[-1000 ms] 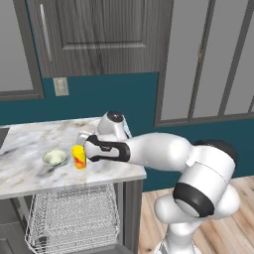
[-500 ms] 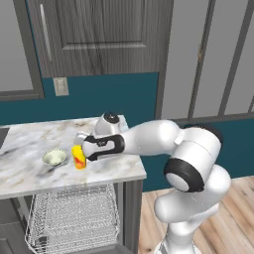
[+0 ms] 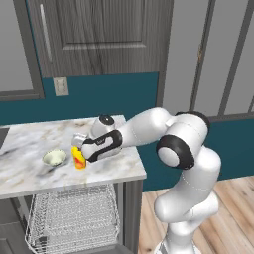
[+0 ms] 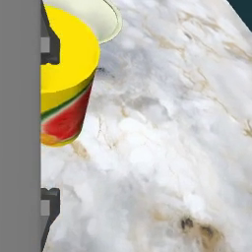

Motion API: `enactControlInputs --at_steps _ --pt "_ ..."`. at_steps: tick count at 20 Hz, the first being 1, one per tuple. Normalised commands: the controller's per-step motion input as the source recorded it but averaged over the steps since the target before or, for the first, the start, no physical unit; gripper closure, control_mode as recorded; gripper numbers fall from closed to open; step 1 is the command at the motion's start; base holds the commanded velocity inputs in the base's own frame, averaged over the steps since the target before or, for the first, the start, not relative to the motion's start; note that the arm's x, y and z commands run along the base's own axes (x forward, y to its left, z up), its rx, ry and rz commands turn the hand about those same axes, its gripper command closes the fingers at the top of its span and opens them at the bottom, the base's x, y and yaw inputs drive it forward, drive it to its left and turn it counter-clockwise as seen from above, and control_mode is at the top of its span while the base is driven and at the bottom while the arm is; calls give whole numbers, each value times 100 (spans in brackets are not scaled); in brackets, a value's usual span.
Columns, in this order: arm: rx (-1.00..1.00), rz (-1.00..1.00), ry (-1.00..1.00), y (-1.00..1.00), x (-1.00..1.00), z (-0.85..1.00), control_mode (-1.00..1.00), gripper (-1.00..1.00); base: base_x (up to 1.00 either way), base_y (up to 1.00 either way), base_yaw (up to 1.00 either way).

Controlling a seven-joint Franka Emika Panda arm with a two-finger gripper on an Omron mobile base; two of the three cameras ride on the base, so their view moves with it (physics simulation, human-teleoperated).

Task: Pick up the cup and bowl from the counter, place them in the dishwasher, and close the dishwasher door.

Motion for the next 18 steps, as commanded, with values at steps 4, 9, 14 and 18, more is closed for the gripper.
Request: enactControlInputs --at_steps 4,9,14,18 --pt "0 0 2 6 32 -15 -100 -100 0 0 0" --pt "0 0 3 15 30 -28 -100 -100 0 0 0" --pt "0 0 5 31 21 -38 -100 100 0 0 0" --pt "0 0 1 25 3 -28 -100 100 0 0 0"
